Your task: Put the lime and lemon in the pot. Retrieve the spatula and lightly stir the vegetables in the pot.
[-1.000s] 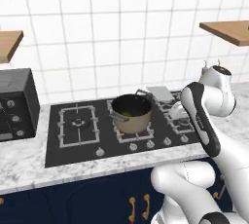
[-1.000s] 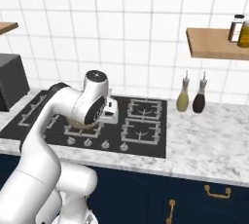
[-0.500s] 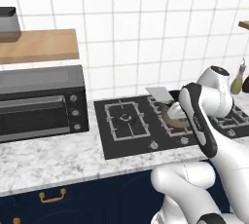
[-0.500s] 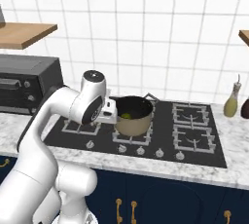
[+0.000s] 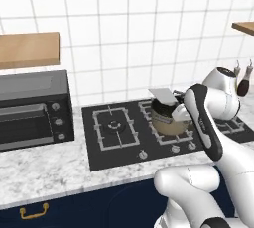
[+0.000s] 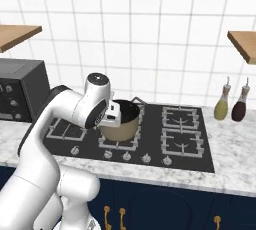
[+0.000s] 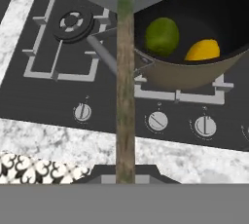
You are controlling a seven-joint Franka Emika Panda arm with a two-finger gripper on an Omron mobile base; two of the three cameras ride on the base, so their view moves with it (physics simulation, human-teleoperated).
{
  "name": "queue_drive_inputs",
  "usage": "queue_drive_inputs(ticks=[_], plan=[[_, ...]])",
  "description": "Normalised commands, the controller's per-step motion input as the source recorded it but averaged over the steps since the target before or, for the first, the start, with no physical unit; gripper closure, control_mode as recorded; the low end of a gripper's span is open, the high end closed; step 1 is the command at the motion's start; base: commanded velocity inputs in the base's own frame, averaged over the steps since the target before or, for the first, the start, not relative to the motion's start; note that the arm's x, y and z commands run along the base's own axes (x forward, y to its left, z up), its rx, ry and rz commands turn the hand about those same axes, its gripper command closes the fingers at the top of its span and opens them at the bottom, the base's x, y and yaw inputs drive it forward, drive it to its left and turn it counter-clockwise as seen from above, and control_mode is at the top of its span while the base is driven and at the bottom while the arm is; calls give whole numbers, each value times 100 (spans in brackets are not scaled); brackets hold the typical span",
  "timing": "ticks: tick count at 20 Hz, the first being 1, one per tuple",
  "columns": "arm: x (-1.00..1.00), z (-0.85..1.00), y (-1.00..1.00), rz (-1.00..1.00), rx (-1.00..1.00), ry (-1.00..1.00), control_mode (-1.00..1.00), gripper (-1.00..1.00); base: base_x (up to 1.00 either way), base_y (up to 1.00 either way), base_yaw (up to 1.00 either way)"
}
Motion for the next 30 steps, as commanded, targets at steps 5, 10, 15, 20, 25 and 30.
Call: queue_drive_inputs(ticks=[5, 10, 15, 20, 25, 30], plan=[[0, 0, 0, 0, 0, 0, 100, 100, 70, 23, 0], [0, 0, 0, 0, 0, 0, 100, 100, 33, 1, 0], [18, 0, 1, 0, 0, 1, -100, 100, 0, 0, 0], [71, 21, 3, 0, 0, 0, -100, 100, 0, 0, 0], [51, 55, -1, 0, -2, 9, -100, 100, 0, 0, 0], [14, 0, -2, 0, 2, 5, -100, 100, 0, 0, 0]])
